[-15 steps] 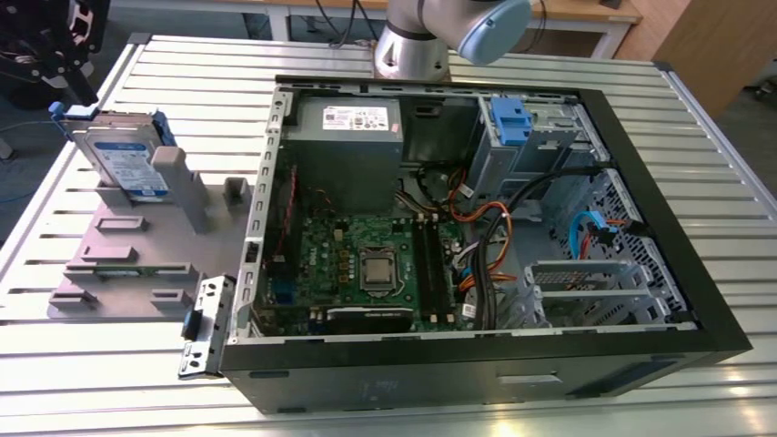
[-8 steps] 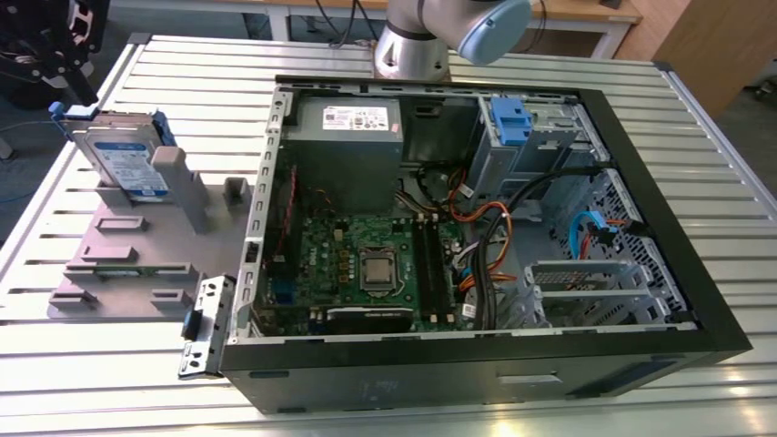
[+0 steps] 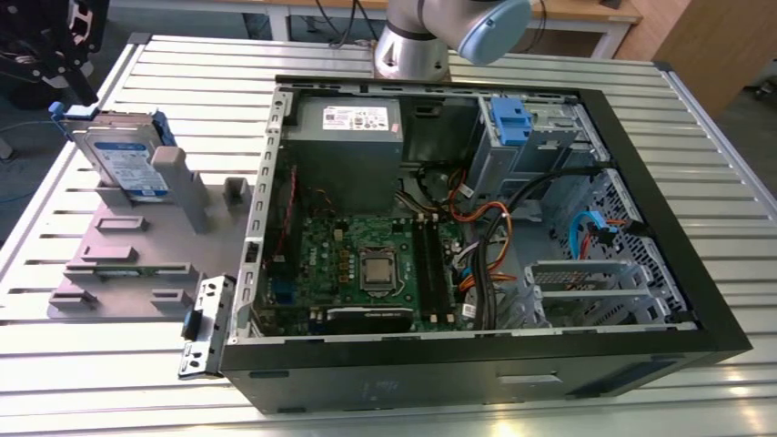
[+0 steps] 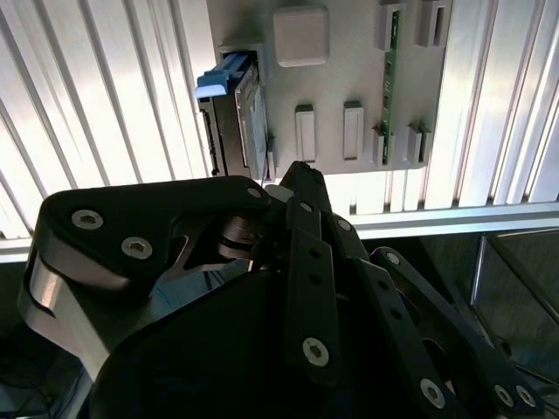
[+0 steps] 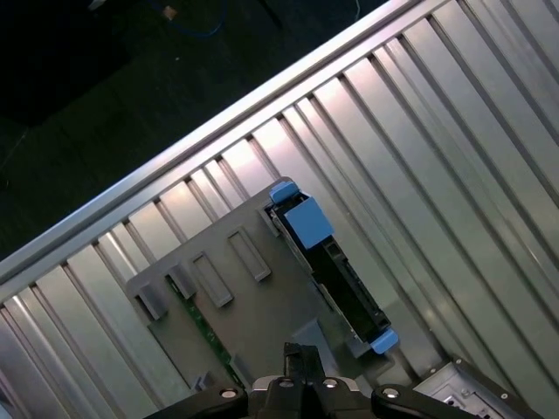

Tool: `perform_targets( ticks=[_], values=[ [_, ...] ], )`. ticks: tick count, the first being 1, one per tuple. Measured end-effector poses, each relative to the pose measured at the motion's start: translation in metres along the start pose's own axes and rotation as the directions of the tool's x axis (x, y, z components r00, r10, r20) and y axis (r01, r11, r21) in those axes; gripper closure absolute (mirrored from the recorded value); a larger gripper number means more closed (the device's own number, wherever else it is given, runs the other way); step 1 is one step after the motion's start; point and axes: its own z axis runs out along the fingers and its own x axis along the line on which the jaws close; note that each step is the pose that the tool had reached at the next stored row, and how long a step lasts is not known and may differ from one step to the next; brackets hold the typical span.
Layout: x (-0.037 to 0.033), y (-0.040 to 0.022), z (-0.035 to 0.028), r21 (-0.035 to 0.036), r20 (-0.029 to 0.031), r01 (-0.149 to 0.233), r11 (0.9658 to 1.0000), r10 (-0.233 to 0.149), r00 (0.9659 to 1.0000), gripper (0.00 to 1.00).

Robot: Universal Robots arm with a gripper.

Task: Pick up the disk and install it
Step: 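Pick up the disk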

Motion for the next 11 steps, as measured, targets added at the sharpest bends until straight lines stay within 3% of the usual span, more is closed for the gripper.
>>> perform_targets(
  ticks=[11],
  values=[
    [0.0, 0.0, 0.0, -0.0003, -0.0002, 0.017, 0.9999, -0.017, 0.9999, 0.89]
  ],
)
